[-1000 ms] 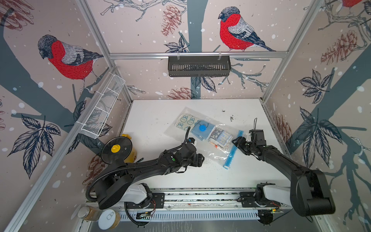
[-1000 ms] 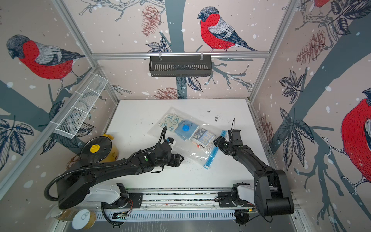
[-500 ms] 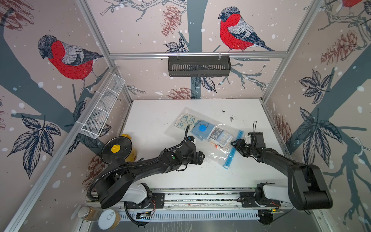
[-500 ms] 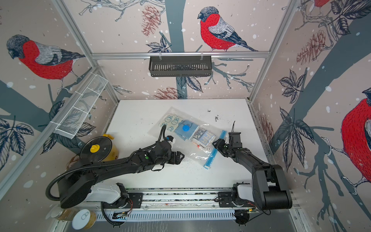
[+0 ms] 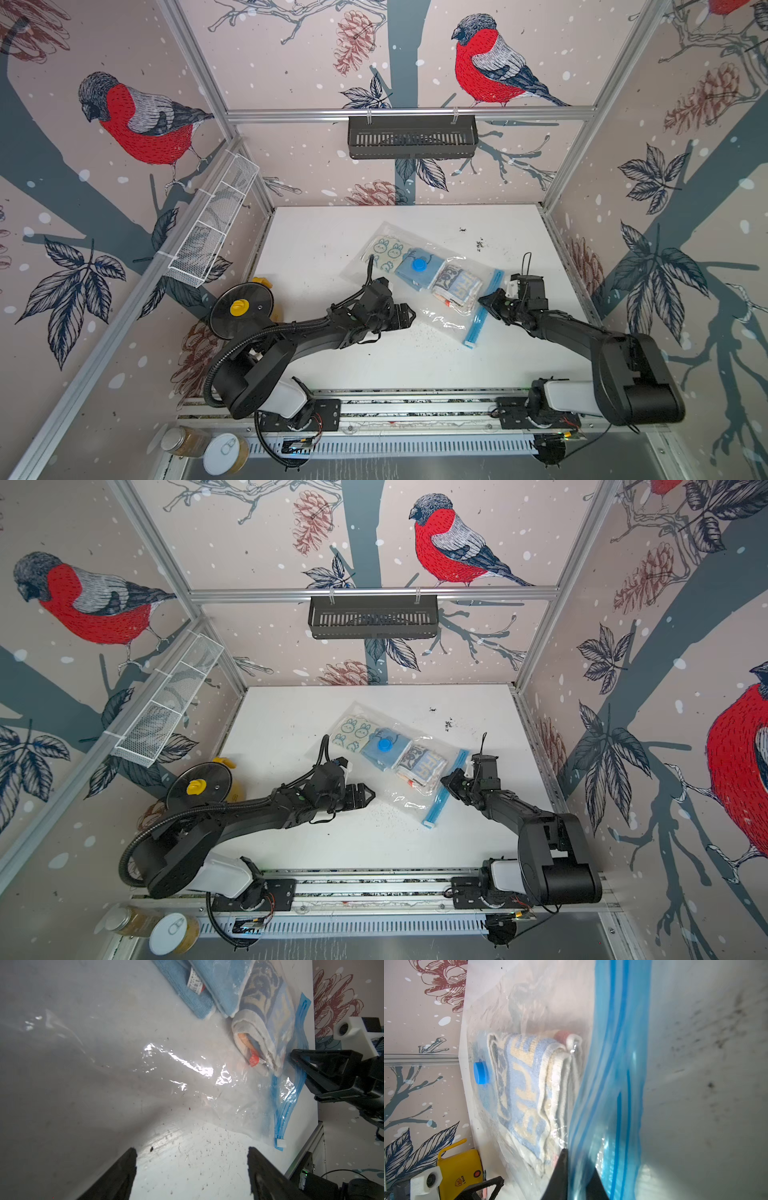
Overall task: Place the folded towel into the vacuum bag
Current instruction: Adjust the vacuum bag at the center of the board.
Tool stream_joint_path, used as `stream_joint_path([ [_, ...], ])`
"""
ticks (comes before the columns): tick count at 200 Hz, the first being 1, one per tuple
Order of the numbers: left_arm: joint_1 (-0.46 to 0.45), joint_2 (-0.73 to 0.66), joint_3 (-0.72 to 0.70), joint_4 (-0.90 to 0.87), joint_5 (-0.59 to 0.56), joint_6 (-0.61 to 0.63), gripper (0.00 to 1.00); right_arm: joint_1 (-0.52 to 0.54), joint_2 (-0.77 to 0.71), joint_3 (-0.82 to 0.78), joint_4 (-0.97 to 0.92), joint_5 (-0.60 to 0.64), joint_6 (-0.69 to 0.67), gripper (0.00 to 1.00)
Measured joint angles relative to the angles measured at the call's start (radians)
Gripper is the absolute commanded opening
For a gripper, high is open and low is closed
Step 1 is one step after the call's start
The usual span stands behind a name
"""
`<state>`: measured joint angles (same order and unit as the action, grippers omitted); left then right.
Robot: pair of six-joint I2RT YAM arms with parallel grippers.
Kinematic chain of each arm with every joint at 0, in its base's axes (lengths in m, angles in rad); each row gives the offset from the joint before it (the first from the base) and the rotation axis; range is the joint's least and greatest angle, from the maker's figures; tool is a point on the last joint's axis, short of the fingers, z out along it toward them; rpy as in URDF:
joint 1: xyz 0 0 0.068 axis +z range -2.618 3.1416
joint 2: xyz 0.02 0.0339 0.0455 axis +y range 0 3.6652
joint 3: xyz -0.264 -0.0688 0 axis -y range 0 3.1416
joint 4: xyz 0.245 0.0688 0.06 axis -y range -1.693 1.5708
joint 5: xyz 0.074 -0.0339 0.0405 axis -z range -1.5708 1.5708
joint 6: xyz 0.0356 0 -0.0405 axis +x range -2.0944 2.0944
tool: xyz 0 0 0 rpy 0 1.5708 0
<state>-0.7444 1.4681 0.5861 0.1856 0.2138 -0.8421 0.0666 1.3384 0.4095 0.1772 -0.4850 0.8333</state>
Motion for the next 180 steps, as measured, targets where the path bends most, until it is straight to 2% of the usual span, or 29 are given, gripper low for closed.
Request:
stream_joint_path([
  [21, 0.012, 0.019, -0.004, 0.017, 0.006, -0.018, 0.78, -0.001, -0.001, 0.003, -0.031, 0.043, -0.009, 0.03],
  [75, 0.024, 0.034, -0.017, 0.064, -0.016, -0.042, 0.78, -0.003, 0.015, -0.012, -0.060, 0.119, -0.029, 0.02],
  [119, 0.028, 0.063, -0.025, 0.115, -0.034, -0.047, 0.78, 0.009, 0.060, -0.016, 0.016, 0.118, -0.029, 0.02],
  [180, 0.047, 0.063, -0.039, 0.146, -0.033, -0.048, 0.78, 0.098, 0.192, 0.023, 0.155, 0.119, -0.019, 0.02],
])
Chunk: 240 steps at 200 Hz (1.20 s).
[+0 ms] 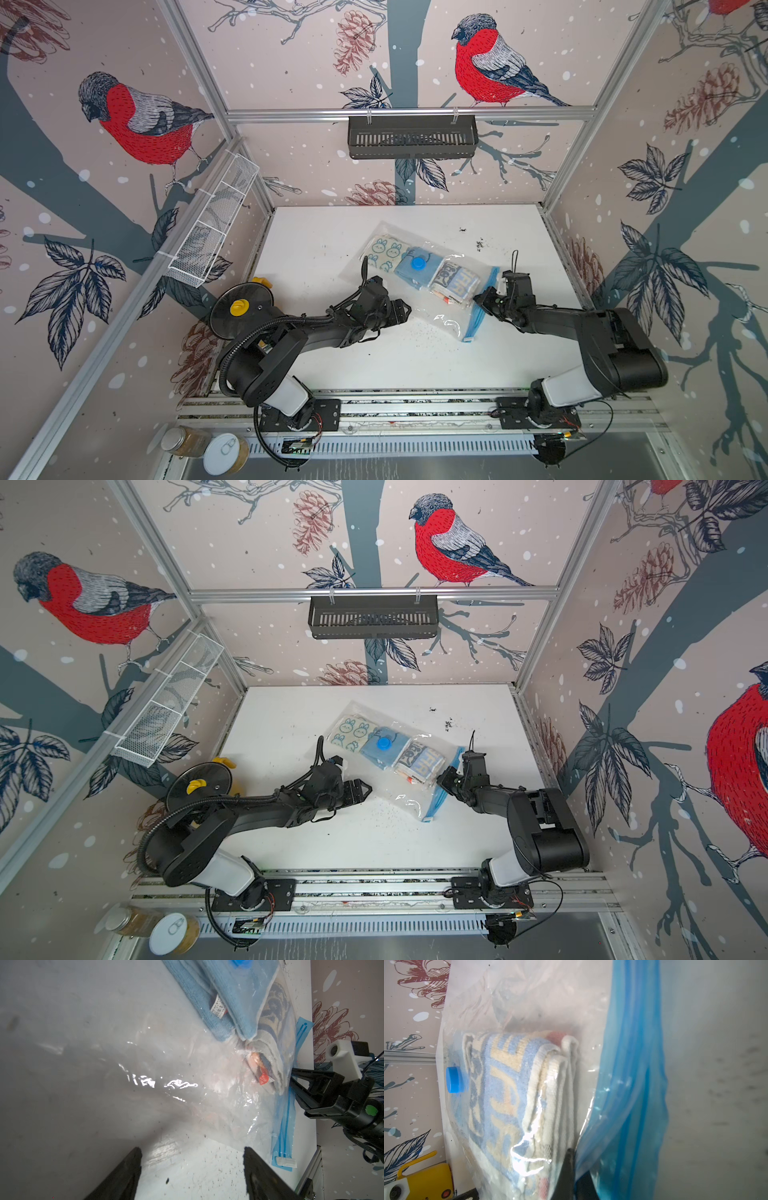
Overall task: Place the folded towel into the vacuum bag
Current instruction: Adjust the vacuum bag at the center of the board.
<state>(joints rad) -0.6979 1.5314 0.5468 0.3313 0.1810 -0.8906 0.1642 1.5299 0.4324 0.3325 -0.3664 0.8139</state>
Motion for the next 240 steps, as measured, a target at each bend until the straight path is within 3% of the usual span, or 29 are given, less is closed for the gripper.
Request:
stream_joint_path([
  [111, 0.034, 0.047, -0.021, 0.124, 0.000, -0.009, 0.69, 0.094, -0.163, -0.112, -0.035, 0.011, 0.078, 0.02],
  [202, 0.035, 0.055, -0.007, 0.122, -0.051, 0.002, 0.17, 0.150, -0.214, -0.186, 0.028, 0.022, 0.153, 0.02],
  [240, 0.047, 0.069, 0.016, 0.119, -0.070, 0.027, 0.06, 0.155, -0.234, -0.187, 0.008, 0.034, 0.179, 0.04],
])
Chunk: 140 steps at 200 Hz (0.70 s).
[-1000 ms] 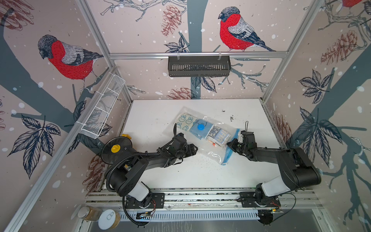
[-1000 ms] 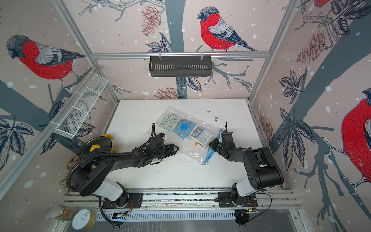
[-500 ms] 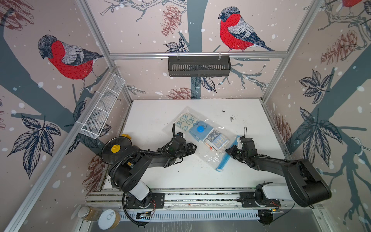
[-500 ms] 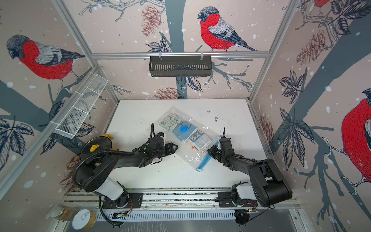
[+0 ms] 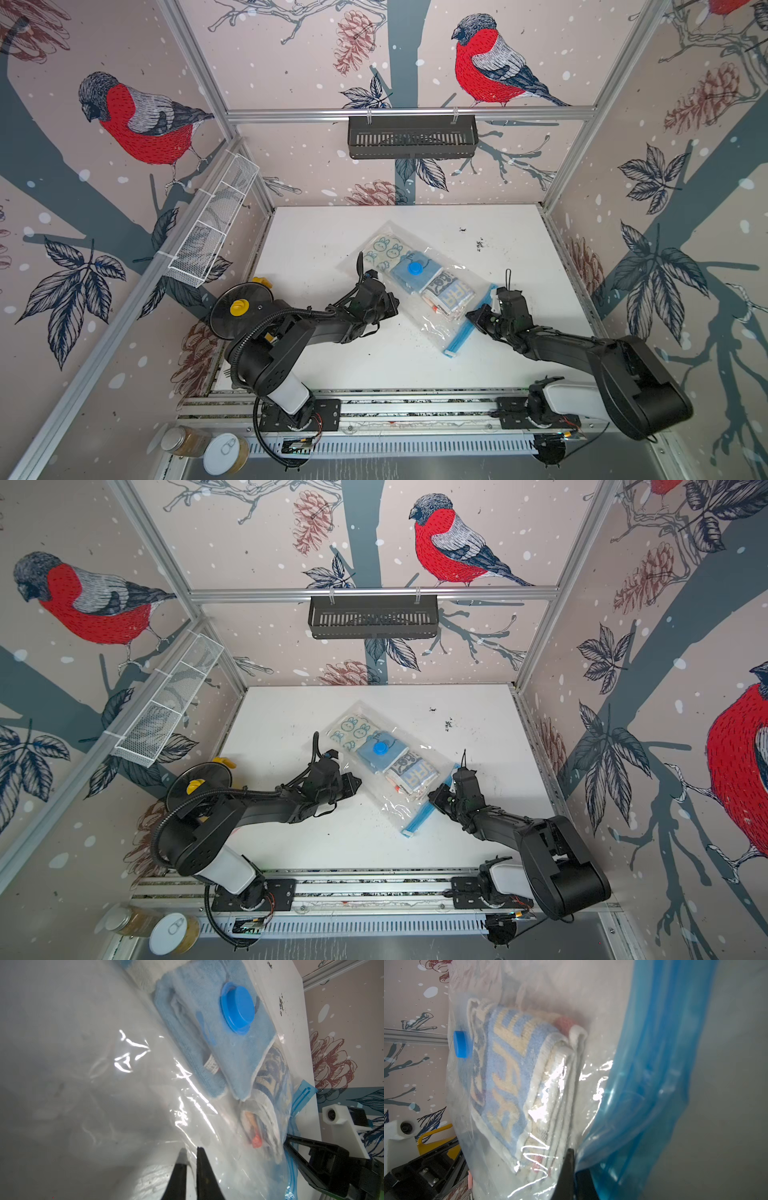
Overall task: Place the folded towel into the vacuum bag
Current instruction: Adjust the vacuum bag at the center of the board.
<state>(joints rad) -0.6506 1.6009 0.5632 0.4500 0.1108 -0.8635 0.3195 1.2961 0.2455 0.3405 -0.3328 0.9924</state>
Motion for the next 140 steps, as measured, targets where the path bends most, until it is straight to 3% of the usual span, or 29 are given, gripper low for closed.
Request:
stream_joint_path([
  [26, 0.026, 0.023, 0.027, -0.011, 0.005, 0.022, 0.01, 0.002, -0.026, -0.005, -0.026, 0.003, 0.007, 0.04],
  [63, 0.059, 0.064, 0.099, -0.027, 0.031, 0.072, 0.02, 0.006, -0.085, -0.028, -0.060, 0.022, 0.053, 0.05],
  [76, 0.060, 0.082, 0.140, -0.039, 0.042, 0.102, 0.10, 0.006, -0.106, -0.039, -0.069, 0.032, 0.060, 0.06],
  [93, 0.061, 0.089, 0.161, -0.044, 0.035, 0.137, 0.37, 0.013, -0.128, -0.047, -0.078, 0.048, 0.084, 0.09],
  [107, 0.066, 0.081, 0.159, -0.051, 0.019, 0.137, 0.50, 0.026, -0.141, -0.049, -0.086, 0.066, 0.094, 0.10],
  [122, 0.067, 0.049, 0.130, -0.054, 0.017, 0.138, 0.59, 0.046, -0.151, -0.048, -0.097, 0.084, 0.108, 0.11],
  [140, 0.066, -0.005, 0.084, -0.070, 0.021, 0.137, 0.61, 0.072, -0.156, -0.047, -0.103, 0.100, 0.134, 0.12],
])
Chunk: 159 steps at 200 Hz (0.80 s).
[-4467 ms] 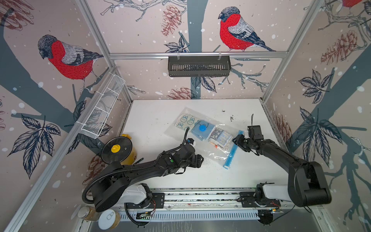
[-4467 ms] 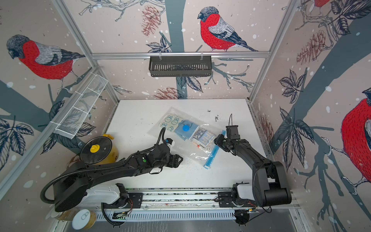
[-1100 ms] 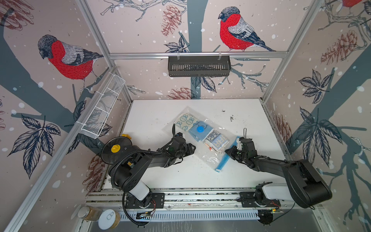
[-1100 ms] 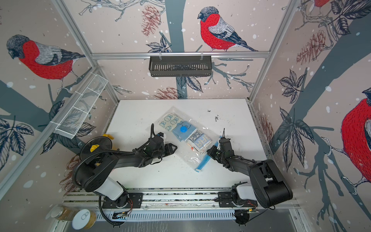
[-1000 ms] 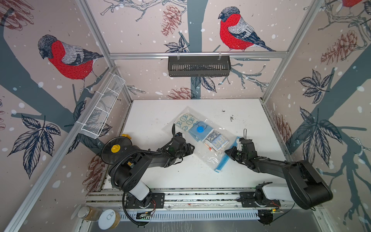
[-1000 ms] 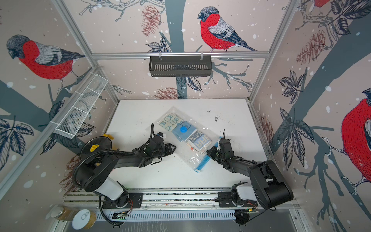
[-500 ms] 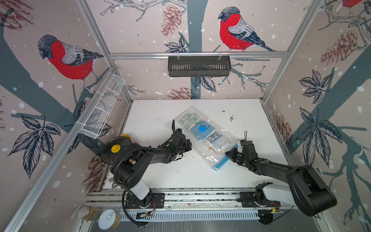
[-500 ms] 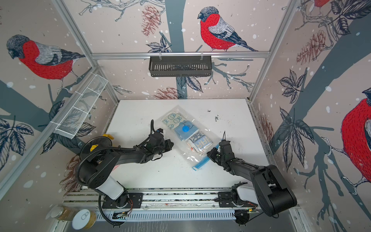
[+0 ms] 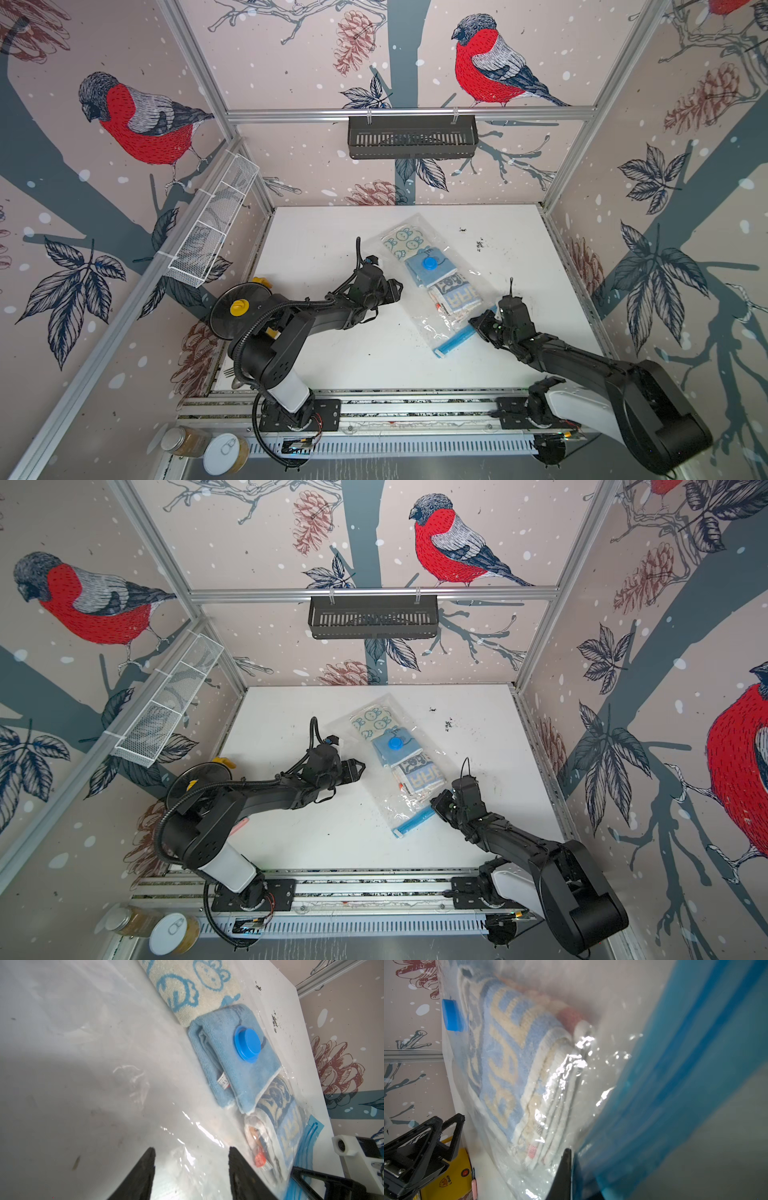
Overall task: Place the folded towel into the vacuum bag
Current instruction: Adjust the vacuum bag at the center of the board.
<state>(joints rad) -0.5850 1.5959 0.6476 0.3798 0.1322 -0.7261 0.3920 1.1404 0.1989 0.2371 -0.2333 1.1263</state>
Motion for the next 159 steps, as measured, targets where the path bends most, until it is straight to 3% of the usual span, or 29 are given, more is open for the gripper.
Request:
stream_joint_path([
  [61, -0.099, -0.201, -0.191, -0.085, 0.154, -0.052, 0.65, 0.106, 0.033, 0.013, 0.027, 0.055, 0.051, 0.12],
  [100, -0.129, -0.251, -0.277, -0.074, 0.227, -0.116, 0.66, 0.213, 0.119, 0.062, 0.061, 0.079, 0.082, 0.14],
  [159, -0.134, -0.219, -0.297, 0.013, 0.264, -0.170, 0.66, 0.288, 0.169, 0.089, 0.130, 0.101, 0.127, 0.38],
])
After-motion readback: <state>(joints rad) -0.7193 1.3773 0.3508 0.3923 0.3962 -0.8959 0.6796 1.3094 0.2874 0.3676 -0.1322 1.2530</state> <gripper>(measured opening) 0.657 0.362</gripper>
